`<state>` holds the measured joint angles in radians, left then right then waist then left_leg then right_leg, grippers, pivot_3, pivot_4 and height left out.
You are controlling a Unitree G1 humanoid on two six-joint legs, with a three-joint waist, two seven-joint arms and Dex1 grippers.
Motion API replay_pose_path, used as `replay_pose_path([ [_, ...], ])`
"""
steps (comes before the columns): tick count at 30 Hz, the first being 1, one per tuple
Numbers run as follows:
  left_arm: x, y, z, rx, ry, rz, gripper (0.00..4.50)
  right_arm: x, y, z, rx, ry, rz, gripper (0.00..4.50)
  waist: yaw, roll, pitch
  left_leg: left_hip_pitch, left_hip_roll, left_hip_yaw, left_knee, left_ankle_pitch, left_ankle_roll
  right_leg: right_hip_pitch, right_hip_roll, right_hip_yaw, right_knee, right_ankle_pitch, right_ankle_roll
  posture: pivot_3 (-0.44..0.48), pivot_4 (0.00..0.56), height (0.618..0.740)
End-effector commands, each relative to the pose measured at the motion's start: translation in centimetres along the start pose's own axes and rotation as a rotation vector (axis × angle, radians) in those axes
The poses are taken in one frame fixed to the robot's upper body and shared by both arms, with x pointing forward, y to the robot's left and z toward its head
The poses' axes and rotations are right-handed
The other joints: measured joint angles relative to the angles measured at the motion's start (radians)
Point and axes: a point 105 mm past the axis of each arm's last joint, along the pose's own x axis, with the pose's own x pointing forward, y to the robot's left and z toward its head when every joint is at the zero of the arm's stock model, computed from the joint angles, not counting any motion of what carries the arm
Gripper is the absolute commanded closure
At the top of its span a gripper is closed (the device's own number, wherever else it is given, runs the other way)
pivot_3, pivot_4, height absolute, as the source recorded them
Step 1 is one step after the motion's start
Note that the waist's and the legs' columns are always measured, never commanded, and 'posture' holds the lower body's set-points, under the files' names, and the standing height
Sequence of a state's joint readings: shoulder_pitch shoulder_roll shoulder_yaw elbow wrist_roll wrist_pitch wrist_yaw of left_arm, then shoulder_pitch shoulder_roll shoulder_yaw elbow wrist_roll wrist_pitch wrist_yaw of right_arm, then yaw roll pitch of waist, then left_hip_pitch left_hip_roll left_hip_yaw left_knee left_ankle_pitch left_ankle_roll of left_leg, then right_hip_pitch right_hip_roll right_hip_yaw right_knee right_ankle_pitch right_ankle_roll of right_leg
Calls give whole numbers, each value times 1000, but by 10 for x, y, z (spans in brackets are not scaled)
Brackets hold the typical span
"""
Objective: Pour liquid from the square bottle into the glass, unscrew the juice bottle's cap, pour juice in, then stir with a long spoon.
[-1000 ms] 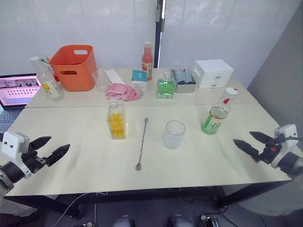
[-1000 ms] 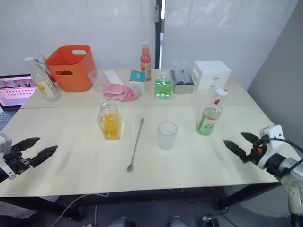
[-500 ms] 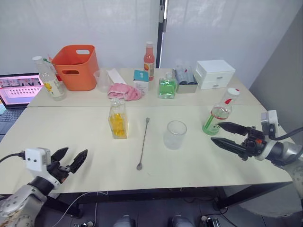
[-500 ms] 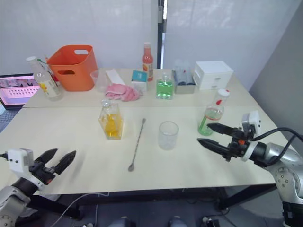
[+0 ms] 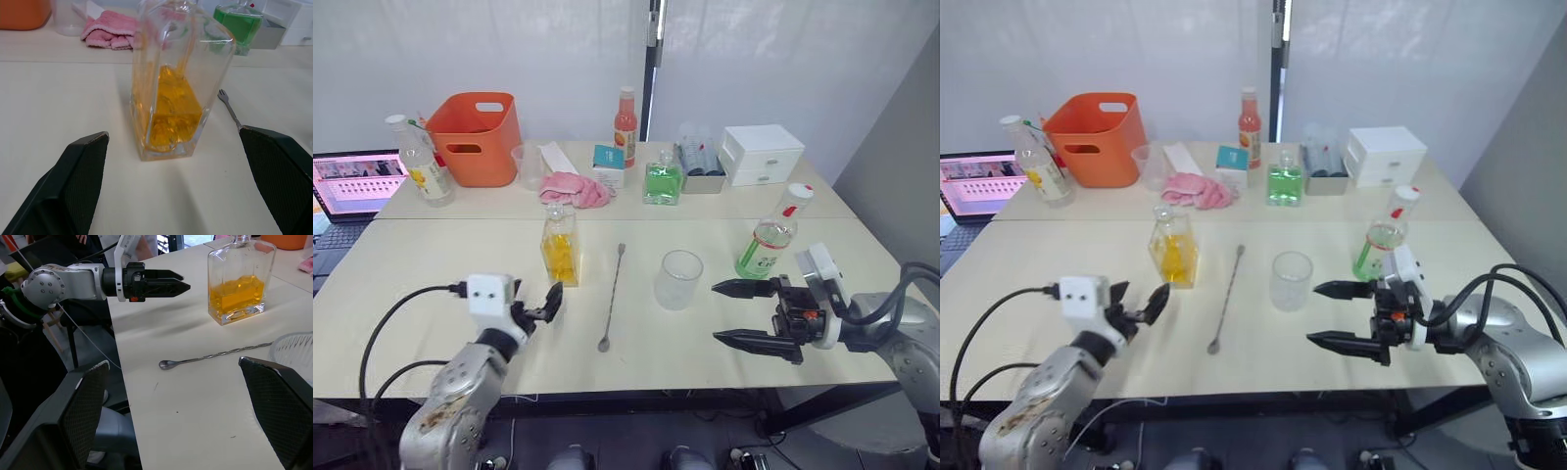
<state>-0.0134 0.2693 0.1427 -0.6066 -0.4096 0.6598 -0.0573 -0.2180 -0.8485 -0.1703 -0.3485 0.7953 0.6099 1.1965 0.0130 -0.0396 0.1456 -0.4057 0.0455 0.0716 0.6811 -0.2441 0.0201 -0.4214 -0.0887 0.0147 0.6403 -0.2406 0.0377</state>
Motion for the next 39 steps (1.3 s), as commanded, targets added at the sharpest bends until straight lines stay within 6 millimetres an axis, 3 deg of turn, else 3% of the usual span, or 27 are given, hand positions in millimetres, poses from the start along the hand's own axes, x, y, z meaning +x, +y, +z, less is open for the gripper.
replay_pose_path([
  [1,10,-15,17,50,-52,18,8,0,-1,8,-53,-16,-11,0,0,0,0,0,0,0,0,0,0,0,0,0,0,0,0,0,150,715],
  [7,32,-27,24,117,-65,58,8,0,-2,10,-60,-24,-27,0,0,0,0,0,-1,-1,0,0,0,0,0,0,0,0,0,0,150,715],
  [23,81,-25,24,158,-19,121,8,-1,2,12,-66,-36,-77,0,2,-1,1,-1,-2,-3,0,0,0,0,0,-1,0,0,1,0,150,715],
  [28,86,-25,26,178,-34,125,8,-1,2,12,-66,-38,-85,0,0,-1,1,-2,-2,-3,0,0,0,0,0,-1,0,1,1,0,150,715],
  [34,88,-25,34,188,-69,115,1699,-1,2,11,-62,-32,-102,0,4,-1,1,-2,-3,-3,1,0,0,0,-1,-1,0,1,1,0,150,715],
  [39,88,-13,40,204,-94,128,1697,-2,1,8,-58,-29,-122,0,5,-1,1,-2,-3,-4,1,0,0,0,-1,-2,0,1,1,0,150,715],
])
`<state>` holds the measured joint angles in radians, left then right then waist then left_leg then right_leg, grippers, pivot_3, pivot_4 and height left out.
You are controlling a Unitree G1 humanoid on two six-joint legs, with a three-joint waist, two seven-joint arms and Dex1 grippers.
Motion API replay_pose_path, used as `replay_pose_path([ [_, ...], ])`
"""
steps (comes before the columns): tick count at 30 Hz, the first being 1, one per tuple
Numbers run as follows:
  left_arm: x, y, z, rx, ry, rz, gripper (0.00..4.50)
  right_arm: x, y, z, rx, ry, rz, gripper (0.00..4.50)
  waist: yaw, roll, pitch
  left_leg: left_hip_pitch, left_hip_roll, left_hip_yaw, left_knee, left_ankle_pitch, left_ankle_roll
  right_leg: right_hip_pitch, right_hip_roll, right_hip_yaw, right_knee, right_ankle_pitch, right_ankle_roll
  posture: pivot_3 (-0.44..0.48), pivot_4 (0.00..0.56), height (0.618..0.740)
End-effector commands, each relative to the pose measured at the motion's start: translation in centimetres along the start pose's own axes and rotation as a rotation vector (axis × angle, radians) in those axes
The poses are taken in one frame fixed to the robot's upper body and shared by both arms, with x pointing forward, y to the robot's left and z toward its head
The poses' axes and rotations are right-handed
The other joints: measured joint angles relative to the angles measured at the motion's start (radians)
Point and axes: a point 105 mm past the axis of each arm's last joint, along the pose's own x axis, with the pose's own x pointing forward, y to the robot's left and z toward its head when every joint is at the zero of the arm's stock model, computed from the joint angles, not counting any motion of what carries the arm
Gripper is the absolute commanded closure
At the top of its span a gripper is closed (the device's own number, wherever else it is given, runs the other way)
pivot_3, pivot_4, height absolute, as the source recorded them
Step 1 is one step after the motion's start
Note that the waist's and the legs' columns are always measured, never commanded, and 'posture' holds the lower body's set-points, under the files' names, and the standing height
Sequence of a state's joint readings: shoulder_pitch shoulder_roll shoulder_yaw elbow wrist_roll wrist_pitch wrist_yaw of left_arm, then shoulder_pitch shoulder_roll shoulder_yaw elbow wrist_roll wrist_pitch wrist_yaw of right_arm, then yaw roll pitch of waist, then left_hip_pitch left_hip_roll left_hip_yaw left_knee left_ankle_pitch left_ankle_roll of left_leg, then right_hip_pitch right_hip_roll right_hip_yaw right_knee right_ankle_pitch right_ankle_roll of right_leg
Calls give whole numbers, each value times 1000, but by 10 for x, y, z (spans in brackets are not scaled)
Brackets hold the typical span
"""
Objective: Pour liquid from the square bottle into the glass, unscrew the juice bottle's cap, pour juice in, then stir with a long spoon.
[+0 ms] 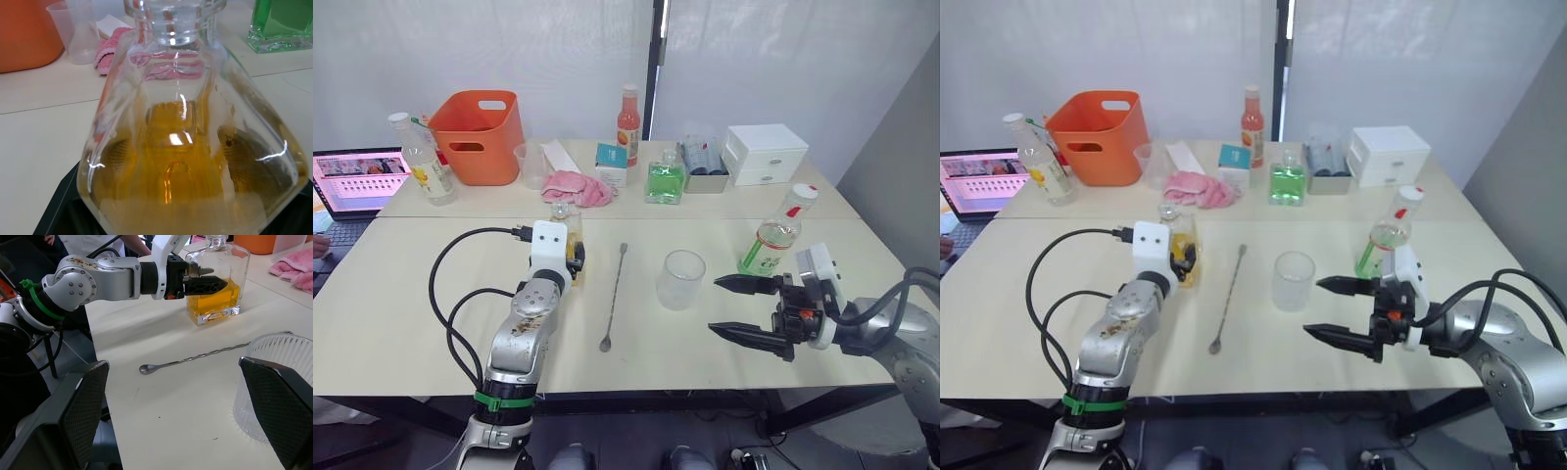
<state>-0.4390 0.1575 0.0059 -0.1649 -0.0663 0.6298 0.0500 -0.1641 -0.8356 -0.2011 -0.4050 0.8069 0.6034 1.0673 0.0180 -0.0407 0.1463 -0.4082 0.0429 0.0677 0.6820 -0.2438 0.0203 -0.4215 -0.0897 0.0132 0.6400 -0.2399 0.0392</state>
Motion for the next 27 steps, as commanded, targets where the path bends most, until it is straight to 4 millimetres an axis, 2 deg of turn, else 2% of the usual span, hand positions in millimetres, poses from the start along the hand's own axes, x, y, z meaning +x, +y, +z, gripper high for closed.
replay_pose_path([
  [1,2,11,31,20,-129,5,1697,-2,3,9,-47,-18,-10,0,-1,0,0,0,0,0,0,0,0,0,0,0,0,0,0,0,150,715],
  [5,0,21,40,35,-172,-38,1697,-3,2,7,-45,-17,-26,0,-5,0,0,0,0,0,0,0,0,-1,0,0,0,0,0,0,150,715],
  [9,-15,34,58,11,-286,-354,1697,-8,-1,5,-37,-17,-55,0,-12,-2,3,-2,2,0,0,1,-1,-3,2,0,1,0,0,0,150,715],
  [16,-51,27,72,-9,-291,-871,1697,-14,-11,2,-37,-12,-83,0,-3,-2,4,-6,2,1,0,0,0,-4,1,-3,-2,0,0,0,150,715],
  [19,-71,17,77,-5,-253,-1083,1697,-15,-16,0,-37,-9,-95,0,-4,-2,4,-6,2,1,1,0,0,-3,1,-3,-3,0,0,0,150,715],
  [22,-86,-7,76,31,-214,-1285,1697,-16,-19,-1,-40,-13,-108,0,-3,-2,4,-6,2,2,1,0,0,-3,1,-4,-2,0,0,0,150,715],
  [27,-91,-43,66,107,-234,-1423,1697,-19,-20,1,-48,-15,-123,0,-3,-2,4,-6,1,2,1,0,0,-2,1,-3,-3,0,0,0,150,715],
])
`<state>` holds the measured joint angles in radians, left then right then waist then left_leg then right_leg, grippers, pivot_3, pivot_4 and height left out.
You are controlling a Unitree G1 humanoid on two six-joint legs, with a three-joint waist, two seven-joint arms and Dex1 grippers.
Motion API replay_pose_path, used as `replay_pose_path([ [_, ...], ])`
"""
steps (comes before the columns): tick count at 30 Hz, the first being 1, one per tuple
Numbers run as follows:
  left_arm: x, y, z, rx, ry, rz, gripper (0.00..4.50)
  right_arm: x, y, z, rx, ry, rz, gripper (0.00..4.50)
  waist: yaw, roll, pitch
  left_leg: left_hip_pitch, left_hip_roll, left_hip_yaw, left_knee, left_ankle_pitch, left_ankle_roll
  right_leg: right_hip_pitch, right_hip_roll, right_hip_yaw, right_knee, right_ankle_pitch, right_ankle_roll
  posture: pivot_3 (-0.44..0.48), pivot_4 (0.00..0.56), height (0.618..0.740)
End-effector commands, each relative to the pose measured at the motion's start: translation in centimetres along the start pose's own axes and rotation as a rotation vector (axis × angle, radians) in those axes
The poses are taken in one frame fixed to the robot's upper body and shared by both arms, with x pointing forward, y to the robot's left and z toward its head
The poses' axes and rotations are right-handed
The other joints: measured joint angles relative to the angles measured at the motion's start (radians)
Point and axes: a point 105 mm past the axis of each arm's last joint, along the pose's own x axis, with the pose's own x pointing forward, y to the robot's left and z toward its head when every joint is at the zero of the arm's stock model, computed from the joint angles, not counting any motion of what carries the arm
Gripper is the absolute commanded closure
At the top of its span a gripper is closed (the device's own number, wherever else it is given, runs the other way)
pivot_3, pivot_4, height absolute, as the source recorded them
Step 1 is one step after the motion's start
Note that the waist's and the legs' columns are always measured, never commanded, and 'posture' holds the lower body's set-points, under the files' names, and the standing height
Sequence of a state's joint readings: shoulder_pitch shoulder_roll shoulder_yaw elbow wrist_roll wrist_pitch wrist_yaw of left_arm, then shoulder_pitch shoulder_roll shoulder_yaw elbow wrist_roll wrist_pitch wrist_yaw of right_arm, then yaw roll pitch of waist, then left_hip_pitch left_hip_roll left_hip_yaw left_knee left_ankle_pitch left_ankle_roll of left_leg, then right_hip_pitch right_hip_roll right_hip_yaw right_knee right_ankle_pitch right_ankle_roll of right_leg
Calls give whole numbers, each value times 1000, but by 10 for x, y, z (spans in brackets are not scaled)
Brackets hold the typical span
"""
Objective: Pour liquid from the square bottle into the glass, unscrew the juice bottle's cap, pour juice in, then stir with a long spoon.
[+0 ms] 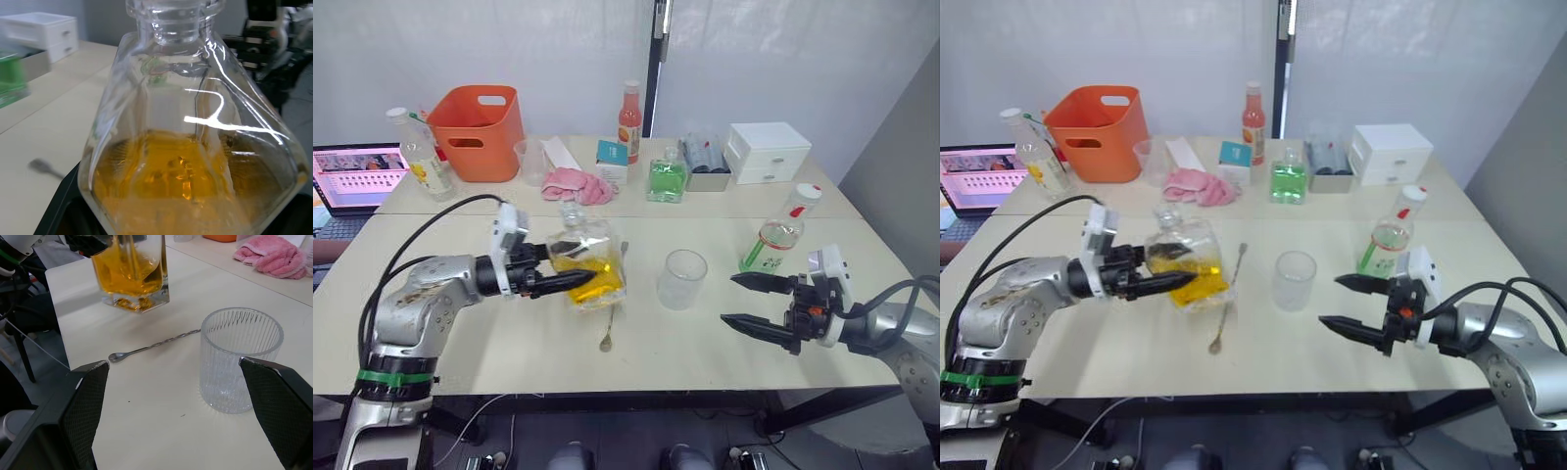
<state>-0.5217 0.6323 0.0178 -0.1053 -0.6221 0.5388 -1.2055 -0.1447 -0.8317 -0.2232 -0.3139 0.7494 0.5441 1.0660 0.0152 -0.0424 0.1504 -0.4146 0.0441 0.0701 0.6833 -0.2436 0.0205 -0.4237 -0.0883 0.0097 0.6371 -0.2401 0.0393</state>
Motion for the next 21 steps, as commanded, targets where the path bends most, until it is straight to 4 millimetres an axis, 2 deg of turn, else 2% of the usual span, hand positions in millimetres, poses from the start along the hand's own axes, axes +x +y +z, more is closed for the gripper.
replay_pose_path([
  [1,22,-14,12,138,-37,-108,1697,-6,-2,13,-55,-26,-23,0,-2,0,0,0,0,0,0,0,0,0,0,0,0,0,0,0,150,715],
  [4,40,-19,1,183,-38,-147,1697,-9,-4,15,-61,-22,-38,0,-4,0,0,0,0,0,0,0,0,0,1,0,1,0,0,0,150,715],
  [10,63,-21,-16,251,-6,-185,1697,-14,-6,17,-66,-17,-62,0,-3,0,0,0,0,0,0,0,0,0,1,1,1,0,0,0,150,715],
  [21,84,-26,-32,244,29,-187,1697,-12,-6,18,-60,-17,-76,0,-3,0,0,0,0,-4,2,0,0,0,1,1,2,0,0,0,150,715],
])
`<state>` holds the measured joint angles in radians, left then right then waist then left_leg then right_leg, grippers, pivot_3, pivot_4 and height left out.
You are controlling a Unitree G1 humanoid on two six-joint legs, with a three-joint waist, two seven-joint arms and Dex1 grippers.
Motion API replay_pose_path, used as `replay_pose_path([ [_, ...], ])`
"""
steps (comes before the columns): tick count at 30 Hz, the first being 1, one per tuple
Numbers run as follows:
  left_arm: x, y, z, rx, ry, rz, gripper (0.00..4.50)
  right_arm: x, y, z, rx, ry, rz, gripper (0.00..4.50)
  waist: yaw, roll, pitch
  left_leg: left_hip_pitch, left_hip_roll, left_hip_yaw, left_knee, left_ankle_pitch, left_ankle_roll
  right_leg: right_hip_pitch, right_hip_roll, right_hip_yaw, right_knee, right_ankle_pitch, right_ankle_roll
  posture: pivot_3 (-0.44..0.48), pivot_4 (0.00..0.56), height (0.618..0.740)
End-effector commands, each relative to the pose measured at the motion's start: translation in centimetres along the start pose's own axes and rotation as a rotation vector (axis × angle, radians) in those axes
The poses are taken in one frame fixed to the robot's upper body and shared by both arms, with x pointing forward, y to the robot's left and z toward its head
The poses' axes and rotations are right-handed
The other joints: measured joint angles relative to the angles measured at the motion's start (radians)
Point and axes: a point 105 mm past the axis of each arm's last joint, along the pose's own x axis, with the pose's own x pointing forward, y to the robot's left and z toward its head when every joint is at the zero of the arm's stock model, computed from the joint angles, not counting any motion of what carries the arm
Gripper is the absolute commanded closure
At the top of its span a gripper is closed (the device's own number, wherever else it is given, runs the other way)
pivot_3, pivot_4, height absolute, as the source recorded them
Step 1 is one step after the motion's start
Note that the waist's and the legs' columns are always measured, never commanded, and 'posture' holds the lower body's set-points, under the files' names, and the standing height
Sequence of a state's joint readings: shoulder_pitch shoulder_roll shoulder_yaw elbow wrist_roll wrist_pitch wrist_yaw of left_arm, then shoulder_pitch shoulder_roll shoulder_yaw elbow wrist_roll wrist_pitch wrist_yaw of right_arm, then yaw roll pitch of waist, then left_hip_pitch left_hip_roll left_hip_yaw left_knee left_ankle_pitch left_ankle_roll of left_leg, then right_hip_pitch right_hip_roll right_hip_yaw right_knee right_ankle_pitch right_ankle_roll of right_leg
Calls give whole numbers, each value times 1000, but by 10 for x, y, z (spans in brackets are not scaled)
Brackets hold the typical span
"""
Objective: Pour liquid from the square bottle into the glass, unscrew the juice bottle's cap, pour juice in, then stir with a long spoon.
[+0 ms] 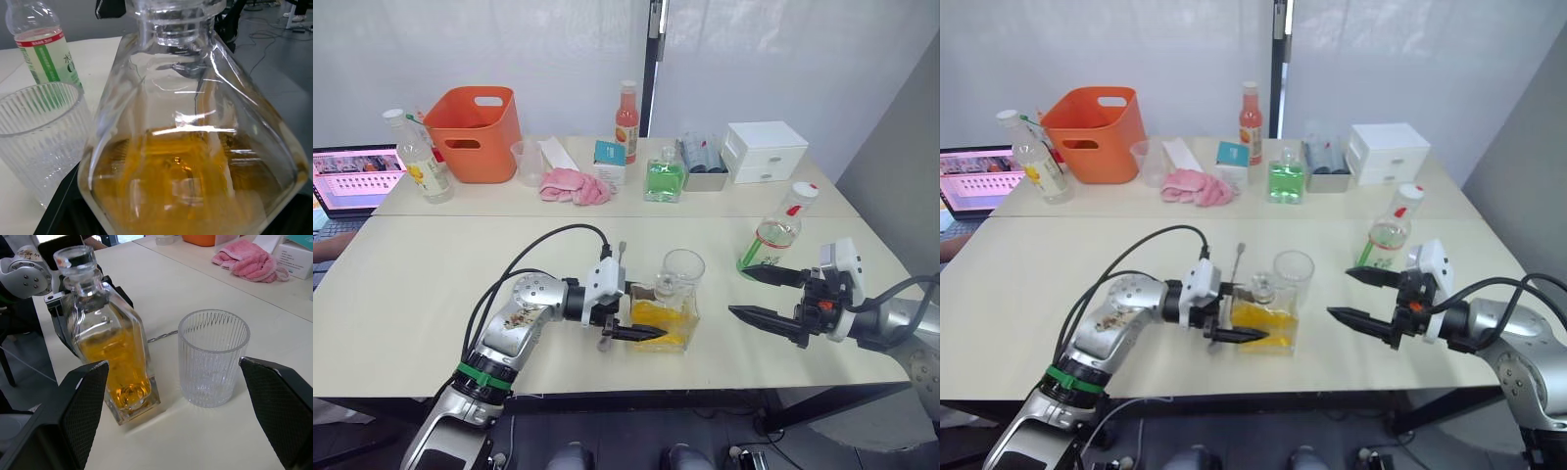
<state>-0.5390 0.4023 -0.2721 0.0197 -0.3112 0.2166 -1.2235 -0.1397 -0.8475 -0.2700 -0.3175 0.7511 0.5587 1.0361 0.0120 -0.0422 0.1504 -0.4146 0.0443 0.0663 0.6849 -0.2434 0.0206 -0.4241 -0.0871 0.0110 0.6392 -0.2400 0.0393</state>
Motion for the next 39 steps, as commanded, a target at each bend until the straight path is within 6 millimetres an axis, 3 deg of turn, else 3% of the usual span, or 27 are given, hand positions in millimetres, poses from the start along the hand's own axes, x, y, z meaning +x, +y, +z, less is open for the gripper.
replay_pose_path([
  [1,4,3,17,72,-47,8,1697,-3,0,12,-43,-21,-11,0,0,0,0,0,0,0,0,0,0,0,0,0,0,0,0,0,150,715],
  [8,5,-1,-6,36,10,24,1697,-1,1,12,-39,-21,-16,0,0,0,0,0,0,-1,0,0,0,0,0,0,1,0,0,0,150,715],
  [10,4,-1,-6,32,5,30,675,-1,1,12,-38,-21,-16,0,0,0,0,1,0,-1,1,0,0,1,0,0,1,0,0,0,150,715],
  [12,4,-1,-6,28,0,30,18,-1,1,12,-37,-20,-18,0,0,0,0,1,0,-1,1,0,0,1,0,0,1,0,0,0,150,715],
  [23,1,0,24,-43,-47,-1,18,0,1,9,-32,-22,-27,0,1,0,0,1,1,-1,3,0,0,1,0,0,3,0,0,0,150,715],
  [39,10,5,17,-12,-3,35,18,2,3,9,-29,-31,-40,0,0,0,0,1,1,-1,5,0,0,2,1,0,3,0,0,0,150,715],
])
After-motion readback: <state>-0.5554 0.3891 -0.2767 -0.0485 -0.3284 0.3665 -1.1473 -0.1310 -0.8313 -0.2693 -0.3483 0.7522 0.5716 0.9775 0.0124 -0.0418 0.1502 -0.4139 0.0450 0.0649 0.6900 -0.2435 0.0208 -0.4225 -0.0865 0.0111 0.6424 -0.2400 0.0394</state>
